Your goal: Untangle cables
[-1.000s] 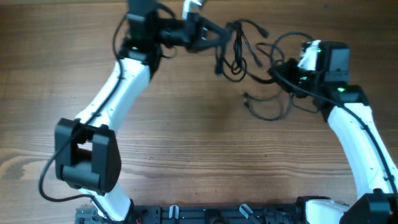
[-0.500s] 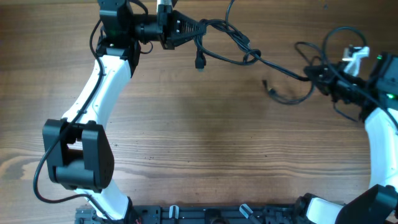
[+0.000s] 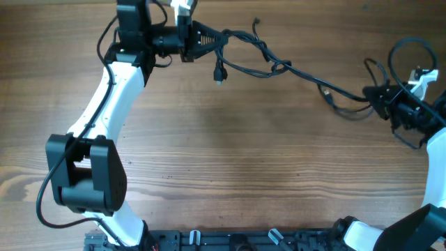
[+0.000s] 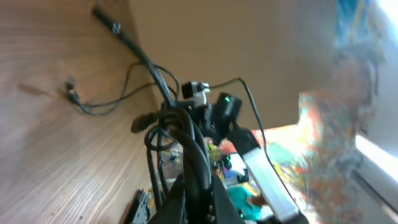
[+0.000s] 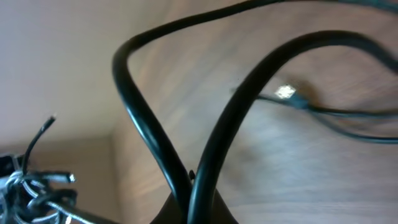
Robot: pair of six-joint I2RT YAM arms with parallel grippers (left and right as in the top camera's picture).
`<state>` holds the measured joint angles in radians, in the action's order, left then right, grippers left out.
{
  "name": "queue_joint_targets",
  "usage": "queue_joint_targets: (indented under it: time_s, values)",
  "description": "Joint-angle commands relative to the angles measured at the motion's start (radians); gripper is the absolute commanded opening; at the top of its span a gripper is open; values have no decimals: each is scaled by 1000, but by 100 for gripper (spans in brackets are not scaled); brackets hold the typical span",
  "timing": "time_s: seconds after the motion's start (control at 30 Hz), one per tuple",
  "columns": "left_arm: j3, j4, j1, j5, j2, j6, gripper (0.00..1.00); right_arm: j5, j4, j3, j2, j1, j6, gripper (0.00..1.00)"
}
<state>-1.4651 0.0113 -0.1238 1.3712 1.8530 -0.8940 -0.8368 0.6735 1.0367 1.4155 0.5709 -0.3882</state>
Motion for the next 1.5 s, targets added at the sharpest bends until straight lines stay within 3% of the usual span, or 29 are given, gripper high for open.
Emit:
queue_joint_targets:
  time_s: [0.0,0.1,0.2,0.3,0.37,0.5,0.57,0.83,1.0,1.13,1.3,1.47]
  values:
    - [-21,183,98,-359,-40,245,4,305,-3,11,0,114,1,4]
    - [-21,396,77,-621,-40,375,4,221,1,11,0,115,45,4]
    - [-21,457,27,-635,-40,454,4,109,1,11,0,76,109,4]
    - [-21,439,-43,-534,-40,472,4,68,14,11,0,-17,169,5]
    - [-21,406,-84,-455,-40,470,4,69,31,11,0,-77,216,11]
    - [-21,349,-170,-395,-40,410,4,68,26,11,0,-171,258,46]
    - [-21,328,-198,-392,-40,374,4,51,10,11,0,-188,258,53]
    - [-21,253,-301,-392,-40,283,4,-266,-71,11,0,-207,289,59]
    - [-21,163,-318,-392,-40,123,4,-264,-110,11,0,-307,187,59]
    - [-21,114,-318,-391,-40,14,4,-246,-270,11,1,-407,-57,59]
    - [-21,98,-318,-333,-40,14,4,-147,-424,11,1,-512,-272,56]
    - [-21,36,-318,-254,-40,-6,4,-44,-446,11,1,-554,-357,50]
